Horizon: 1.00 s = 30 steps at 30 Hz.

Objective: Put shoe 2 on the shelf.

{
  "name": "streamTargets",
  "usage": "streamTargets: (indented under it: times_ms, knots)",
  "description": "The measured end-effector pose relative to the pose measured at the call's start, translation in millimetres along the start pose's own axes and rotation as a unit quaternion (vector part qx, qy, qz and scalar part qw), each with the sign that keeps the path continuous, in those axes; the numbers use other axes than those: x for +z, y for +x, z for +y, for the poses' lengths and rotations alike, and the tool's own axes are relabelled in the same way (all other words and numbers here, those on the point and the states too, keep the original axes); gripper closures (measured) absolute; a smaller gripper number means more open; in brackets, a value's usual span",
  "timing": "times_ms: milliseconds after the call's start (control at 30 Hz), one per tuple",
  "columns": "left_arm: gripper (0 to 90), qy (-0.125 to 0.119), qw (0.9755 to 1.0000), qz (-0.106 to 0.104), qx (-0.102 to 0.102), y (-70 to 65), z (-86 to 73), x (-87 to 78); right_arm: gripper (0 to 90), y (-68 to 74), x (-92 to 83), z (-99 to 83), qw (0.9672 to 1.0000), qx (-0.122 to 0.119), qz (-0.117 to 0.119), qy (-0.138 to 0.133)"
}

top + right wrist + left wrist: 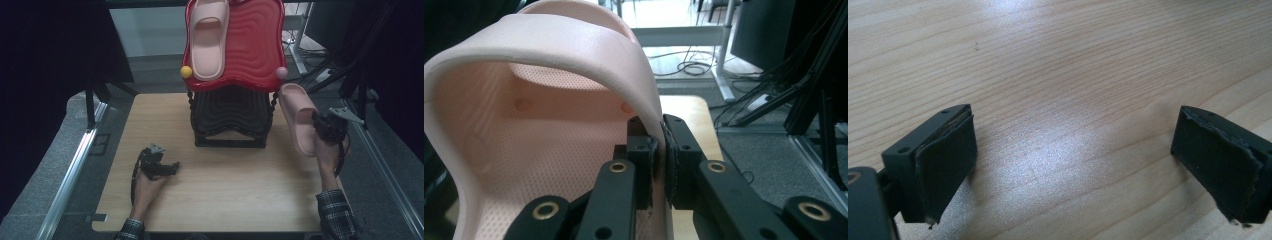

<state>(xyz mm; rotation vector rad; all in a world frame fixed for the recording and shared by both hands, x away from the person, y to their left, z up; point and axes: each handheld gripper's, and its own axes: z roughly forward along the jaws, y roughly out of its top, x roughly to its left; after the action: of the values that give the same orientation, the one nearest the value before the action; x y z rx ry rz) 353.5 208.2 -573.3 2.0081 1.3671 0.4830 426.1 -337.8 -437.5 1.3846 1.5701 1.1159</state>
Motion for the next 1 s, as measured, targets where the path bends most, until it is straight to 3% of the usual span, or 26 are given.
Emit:
streamTargets:
  times_ms: [333, 767, 1000]
  knots:
    - [4.2, -0.002, 1.0000, 0.001, -0.001, -0.2, 0.0, 0.3, 82.9, 8.1, -1.6, 28.3, 0.9985, 0.017, -0.038, -0.035]
    - [4.6, -0.001, 1.0000, 0.001, 0.000, 0.1, -0.1, 0.0, 82.9, 15.4, -4.3, 75.6, 0.9944, 0.047, -0.051, -0.080]
    - [4.6, -0.003, 1.0000, 0.001, -0.004, -0.4, -0.1, 0.2, 82.9, 21.4, -8.0, 105.2, 0.9927, 0.047, -0.054, -0.098]
